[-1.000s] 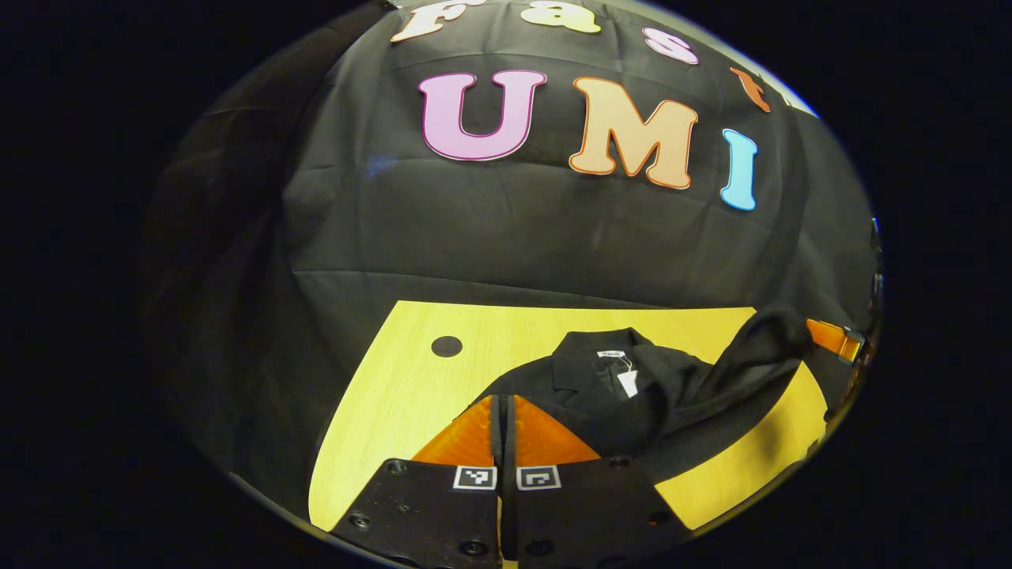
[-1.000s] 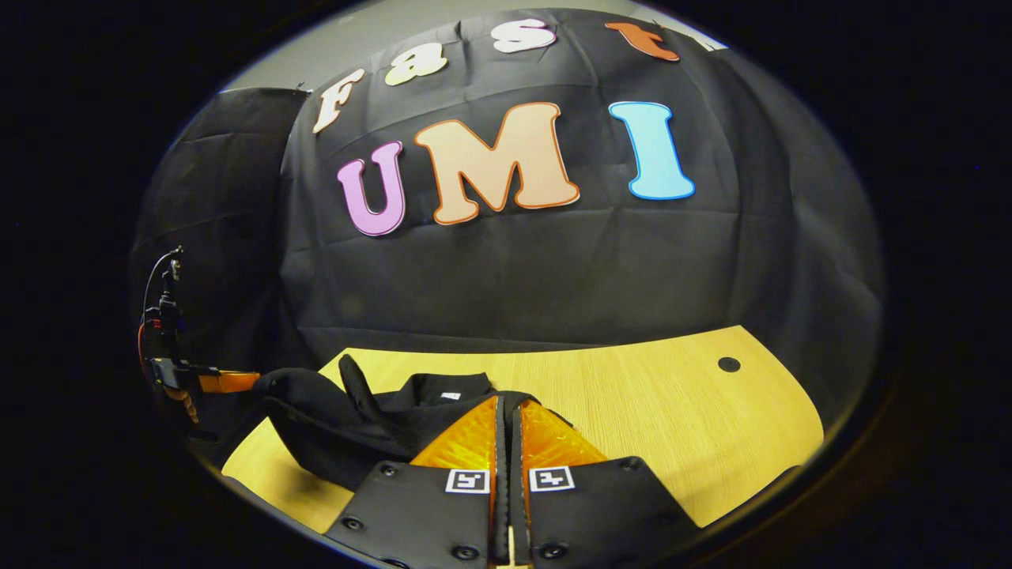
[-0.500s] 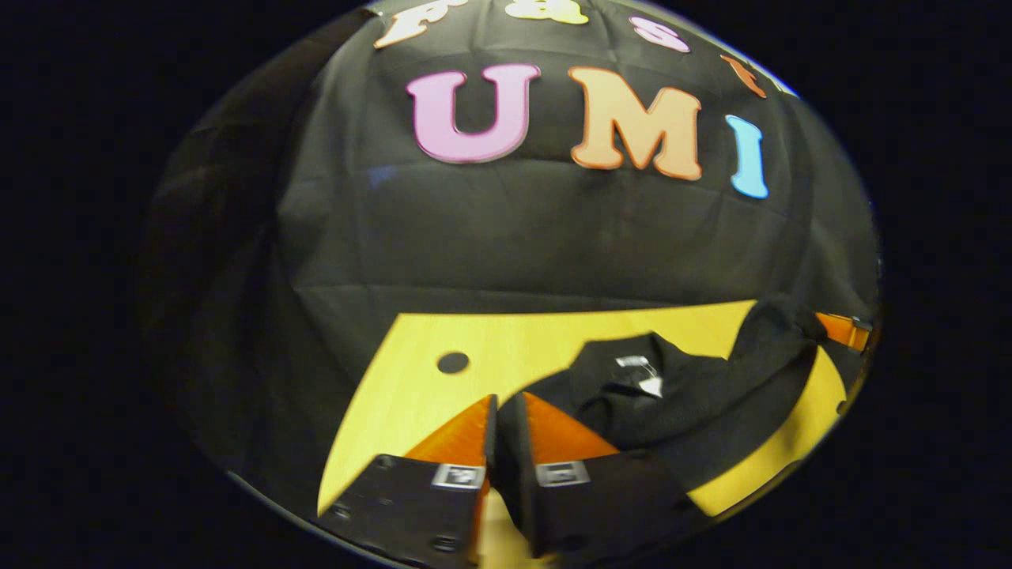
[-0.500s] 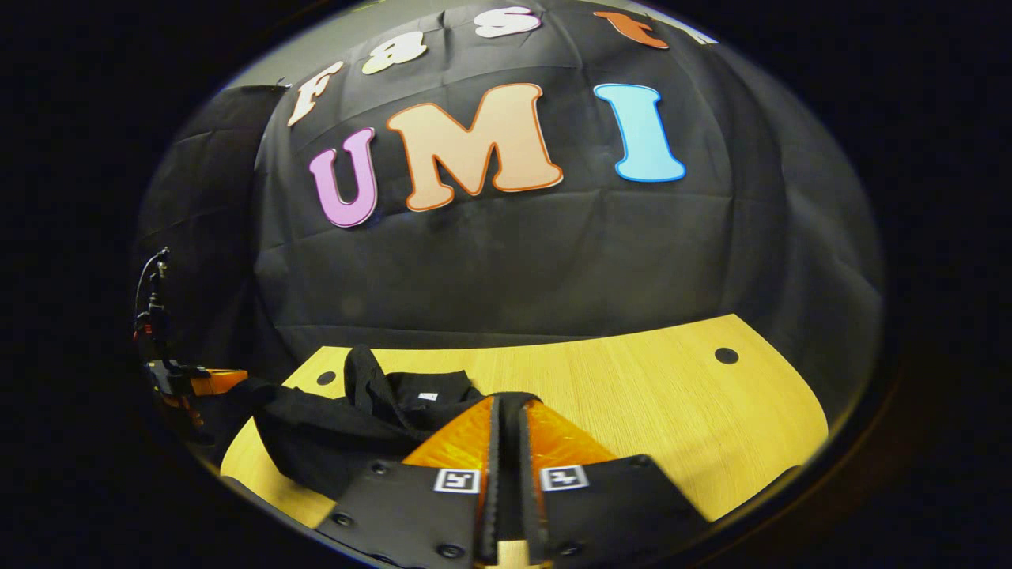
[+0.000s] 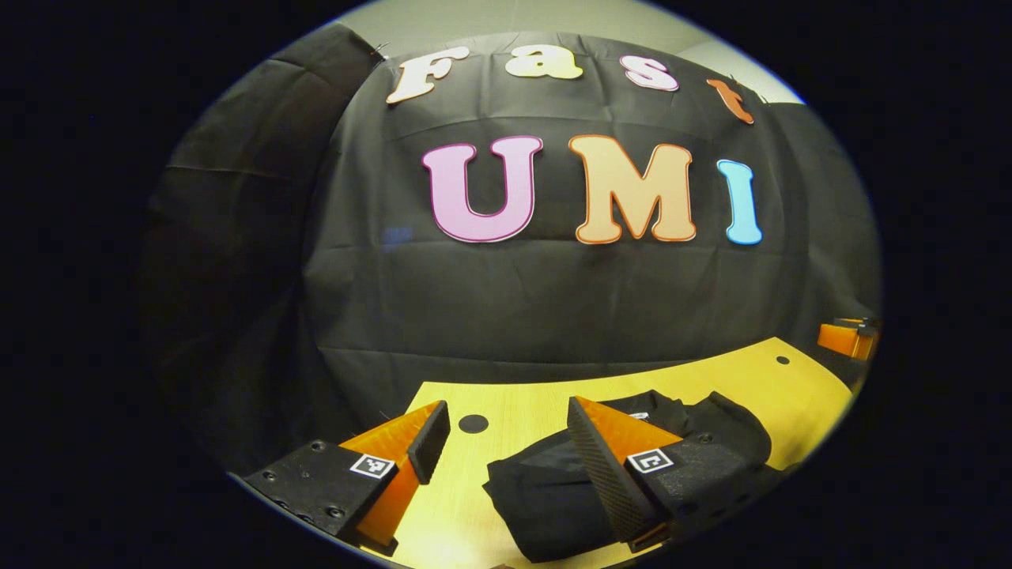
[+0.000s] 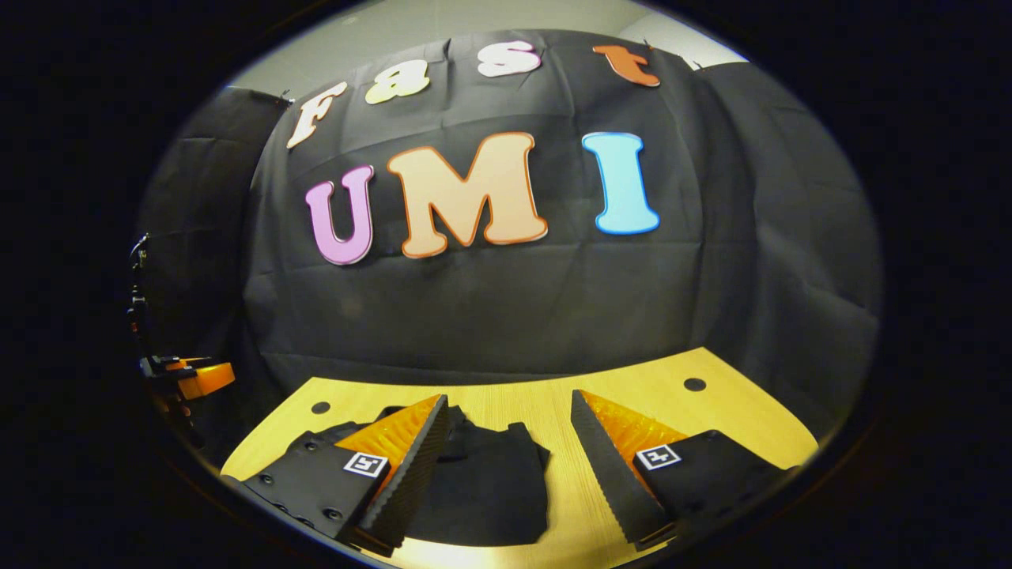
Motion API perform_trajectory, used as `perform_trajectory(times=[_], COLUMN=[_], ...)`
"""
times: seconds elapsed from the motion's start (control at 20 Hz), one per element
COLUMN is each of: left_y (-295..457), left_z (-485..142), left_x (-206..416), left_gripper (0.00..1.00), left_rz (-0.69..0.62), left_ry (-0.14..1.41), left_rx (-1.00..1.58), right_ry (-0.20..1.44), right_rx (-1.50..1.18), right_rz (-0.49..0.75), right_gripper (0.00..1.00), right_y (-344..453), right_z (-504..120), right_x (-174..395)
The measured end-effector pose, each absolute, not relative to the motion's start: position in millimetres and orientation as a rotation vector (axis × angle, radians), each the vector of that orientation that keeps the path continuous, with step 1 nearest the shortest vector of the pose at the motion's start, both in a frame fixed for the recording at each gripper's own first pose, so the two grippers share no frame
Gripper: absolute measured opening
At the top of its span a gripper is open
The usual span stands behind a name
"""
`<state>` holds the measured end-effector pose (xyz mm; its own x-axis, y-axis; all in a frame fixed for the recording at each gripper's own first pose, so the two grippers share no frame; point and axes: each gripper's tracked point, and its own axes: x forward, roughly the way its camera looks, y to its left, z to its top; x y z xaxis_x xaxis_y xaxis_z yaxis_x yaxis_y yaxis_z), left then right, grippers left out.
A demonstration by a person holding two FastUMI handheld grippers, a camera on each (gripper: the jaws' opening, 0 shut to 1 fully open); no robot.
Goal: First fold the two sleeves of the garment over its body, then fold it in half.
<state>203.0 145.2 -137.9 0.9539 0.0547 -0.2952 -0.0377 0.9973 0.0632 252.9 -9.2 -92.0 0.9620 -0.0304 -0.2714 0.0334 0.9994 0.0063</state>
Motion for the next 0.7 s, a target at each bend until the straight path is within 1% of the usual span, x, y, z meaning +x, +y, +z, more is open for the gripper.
perform_trajectory(times=[0.05,0.1,0.15,0.2,0.25,0.3,0.35,0.4,0.45,0.5,0.65,0.7], left_y=[145,144,141,138,136,132,126,119,111,103,83,76], left_z=[-129,-115,-105,-94,-85,-75,-66,-56,-47,-38,-21,-16], left_x=[198,192,186,180,171,161,151,142,132,122,97,88], left_gripper=[0.91,0.96,0.91,0.95,0.95,0.95,0.95,0.95,0.91,0.95,0.94,0.94], left_rz=[0.053,0.058,0.063,0.071,0.079,0.090,0.096,0.098,0.091,0.086,0.081,0.078], left_ry=[0.282,0.256,0.231,0.208,0.191,0.174,0.156,0.139,0.119,0.096,0.063,0.053], left_rx=[0.060,0.063,0.066,0.068,0.068,0.065,0.061,0.060,0.064,0.074,0.096,0.092], right_ry=[0.242,0.213,0.190,0.167,0.144,0.127,0.117,0.105,0.086,0.060,0.034,0.030], right_rx=[0.005,-0.002,-0.010,-0.017,-0.026,-0.030,-0.025,-0.017,-0.006,0.003,0.011,0.011], right_rz=[-0.025,-0.017,-0.005,0.012,0.023,0.035,0.047,0.058,0.065,0.072,0.082,0.086], right_gripper=[0.98,0.98,0.97,0.97,0.93,0.93,0.97,0.97,0.97,0.97,0.97,0.94], right_y=[-8,-6,-5,-2,-1,-1,0,-1,-2,-4,-10,-12], right_z=[-81,-70,-61,-55,-48,-43,-38,-34,-27,-21,-14,-13], right_x=[245,237,228,219,211,202,192,182,171,160,126,116])
